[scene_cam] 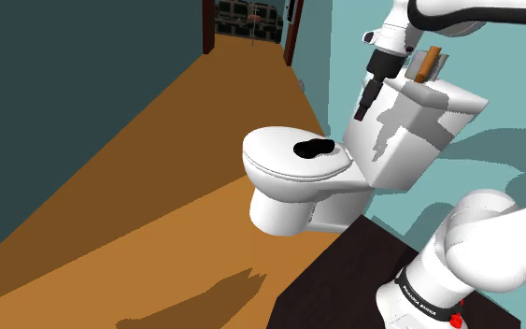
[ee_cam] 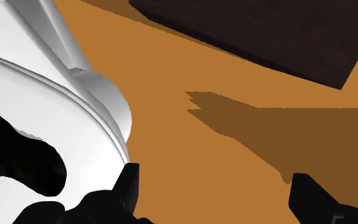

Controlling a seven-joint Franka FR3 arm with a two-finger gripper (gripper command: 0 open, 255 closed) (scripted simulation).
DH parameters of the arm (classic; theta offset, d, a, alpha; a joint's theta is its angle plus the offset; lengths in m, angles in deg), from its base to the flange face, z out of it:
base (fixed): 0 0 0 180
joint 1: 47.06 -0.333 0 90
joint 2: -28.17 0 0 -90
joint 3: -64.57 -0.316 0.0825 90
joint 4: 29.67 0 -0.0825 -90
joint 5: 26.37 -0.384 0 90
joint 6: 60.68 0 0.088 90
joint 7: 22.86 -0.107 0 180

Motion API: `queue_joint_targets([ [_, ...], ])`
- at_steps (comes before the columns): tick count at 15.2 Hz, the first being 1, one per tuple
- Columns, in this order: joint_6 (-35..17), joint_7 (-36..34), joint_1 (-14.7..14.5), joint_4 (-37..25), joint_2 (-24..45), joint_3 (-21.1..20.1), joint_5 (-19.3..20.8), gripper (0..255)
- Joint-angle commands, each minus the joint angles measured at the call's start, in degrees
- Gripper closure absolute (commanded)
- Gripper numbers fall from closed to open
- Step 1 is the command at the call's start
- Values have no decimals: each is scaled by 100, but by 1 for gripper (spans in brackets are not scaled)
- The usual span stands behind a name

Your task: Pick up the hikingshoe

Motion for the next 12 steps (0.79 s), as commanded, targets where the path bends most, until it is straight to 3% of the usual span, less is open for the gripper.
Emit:
queue_joint_targets([
  [1, -179, 544, -72, -95, 341, 312, 95, 0],
  [7, -662, 2111, -324, -525, 1482, 1173, 147, 0],
  [12, -994, 3509, -537, -1122, 2691, 1802, -156, 0],
])
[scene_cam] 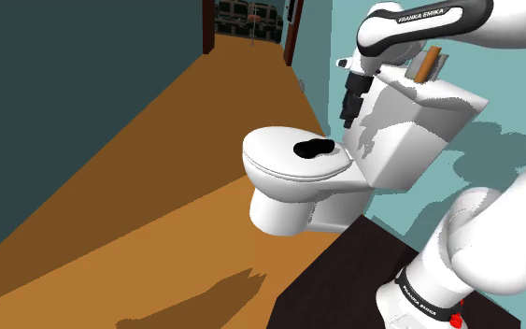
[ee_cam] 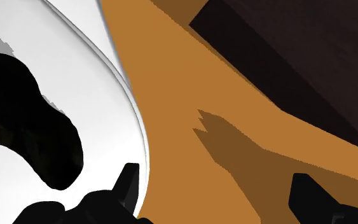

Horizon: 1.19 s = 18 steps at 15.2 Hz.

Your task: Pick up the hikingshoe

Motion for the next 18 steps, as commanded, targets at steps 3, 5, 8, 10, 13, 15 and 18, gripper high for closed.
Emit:
queue_joint_targets([
  [3, -253, 1247, -74, -553, 1113, 431, -431, 0],
  [5, -298, 1836, -34, -902, 1697, 532, -719, 0],
  [8, -299, 2659, 144, -1491, 2575, 542, -1154, 0],
  [10, -260, 3142, 325, -1927, 3141, 465, -1405, 0],
  [13, -156, 3755, 636, -2648, 3952, 280, -1694, 0],
  [15, -60, 4093, 854, -3179, 4475, 128, -1826, 0],
  [18, 131, 4519, 1171, -4071, 5261, -103, -1956, 0],
])
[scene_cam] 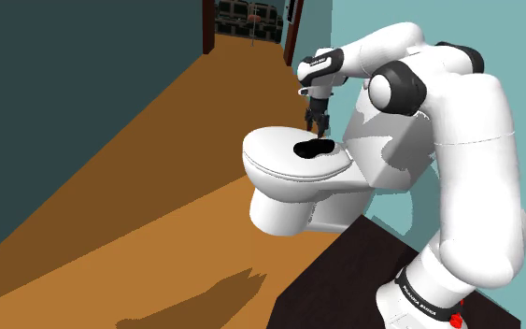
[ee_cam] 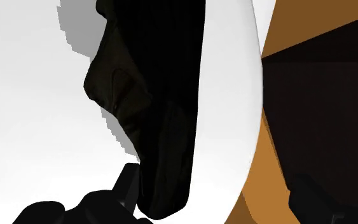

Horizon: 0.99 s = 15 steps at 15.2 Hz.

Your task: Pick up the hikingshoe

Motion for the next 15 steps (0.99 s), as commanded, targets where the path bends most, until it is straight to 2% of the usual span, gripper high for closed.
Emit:
queue_joint_targets([
  [1, 109, 282, 190, -549, 489, -144, -53, 0],
  [3, 225, 425, 325, -1004, 842, -244, -76, 0],
  [12, -196, 453, 339, -807, 1082, -315, -167, 0],
  [13, -209, 456, 331, -777, 1065, -311, -164, 255],
  [15, -209, 451, 327, -777, 1065, -312, -164, 255],
])
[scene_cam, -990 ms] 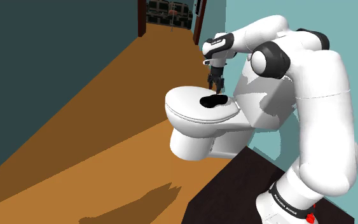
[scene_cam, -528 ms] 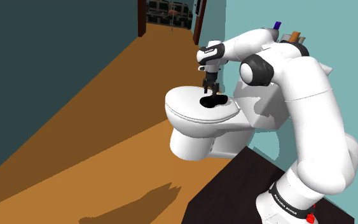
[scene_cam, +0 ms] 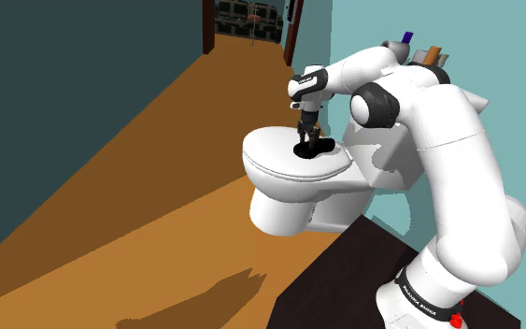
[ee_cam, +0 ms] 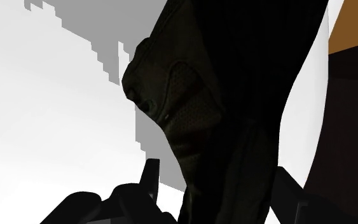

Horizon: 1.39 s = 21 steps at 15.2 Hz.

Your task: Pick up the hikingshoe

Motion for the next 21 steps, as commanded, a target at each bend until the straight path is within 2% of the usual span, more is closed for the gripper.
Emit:
queue_joint_targets([
  [1, -6, -1, -1, 6, 7, -3, -1, 255],
  [7, 6, 2, 12, -26, 27, -5, -5, 255],
  [21, 817, -50, 12, -474, -367, 112, 152, 255],
])
